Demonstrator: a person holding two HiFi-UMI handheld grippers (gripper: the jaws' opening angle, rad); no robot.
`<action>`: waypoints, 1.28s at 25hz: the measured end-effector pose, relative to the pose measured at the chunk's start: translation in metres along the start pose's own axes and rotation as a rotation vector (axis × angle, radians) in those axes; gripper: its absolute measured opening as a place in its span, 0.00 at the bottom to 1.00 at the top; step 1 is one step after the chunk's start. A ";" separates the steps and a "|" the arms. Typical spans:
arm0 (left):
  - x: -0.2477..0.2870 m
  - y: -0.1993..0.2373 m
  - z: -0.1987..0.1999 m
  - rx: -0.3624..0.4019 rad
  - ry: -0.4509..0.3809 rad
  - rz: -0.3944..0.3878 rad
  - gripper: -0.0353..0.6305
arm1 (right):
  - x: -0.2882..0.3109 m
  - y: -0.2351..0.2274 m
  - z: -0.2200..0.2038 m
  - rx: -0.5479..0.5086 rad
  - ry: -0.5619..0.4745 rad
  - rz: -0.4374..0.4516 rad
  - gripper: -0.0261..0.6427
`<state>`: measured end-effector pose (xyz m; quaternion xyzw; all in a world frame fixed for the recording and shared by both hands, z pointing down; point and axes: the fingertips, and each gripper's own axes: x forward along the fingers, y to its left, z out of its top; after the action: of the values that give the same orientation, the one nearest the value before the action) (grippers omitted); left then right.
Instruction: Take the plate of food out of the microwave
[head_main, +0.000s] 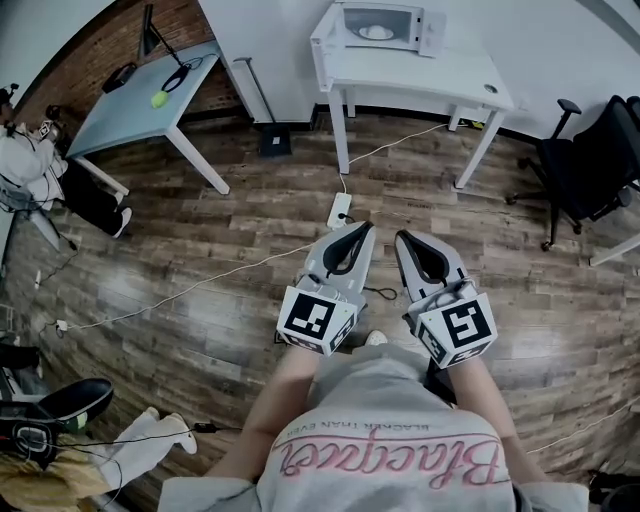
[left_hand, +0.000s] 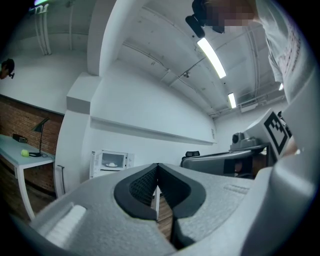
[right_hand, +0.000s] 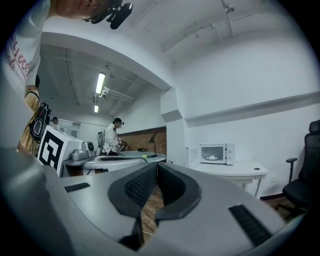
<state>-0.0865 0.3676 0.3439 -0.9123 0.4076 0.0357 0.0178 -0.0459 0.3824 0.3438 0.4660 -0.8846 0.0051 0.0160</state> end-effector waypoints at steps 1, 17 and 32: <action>0.006 0.001 -0.002 -0.003 0.000 0.006 0.06 | 0.003 -0.006 -0.001 -0.001 0.003 0.005 0.06; 0.053 0.001 -0.018 0.010 0.043 0.029 0.06 | 0.018 -0.056 -0.006 0.056 -0.020 0.036 0.06; 0.101 0.006 -0.028 -0.001 0.060 -0.044 0.06 | 0.033 -0.094 -0.016 0.084 -0.003 -0.018 0.06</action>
<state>-0.0220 0.2867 0.3638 -0.9217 0.3877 0.0082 0.0056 0.0136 0.3018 0.3604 0.4742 -0.8794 0.0413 -0.0045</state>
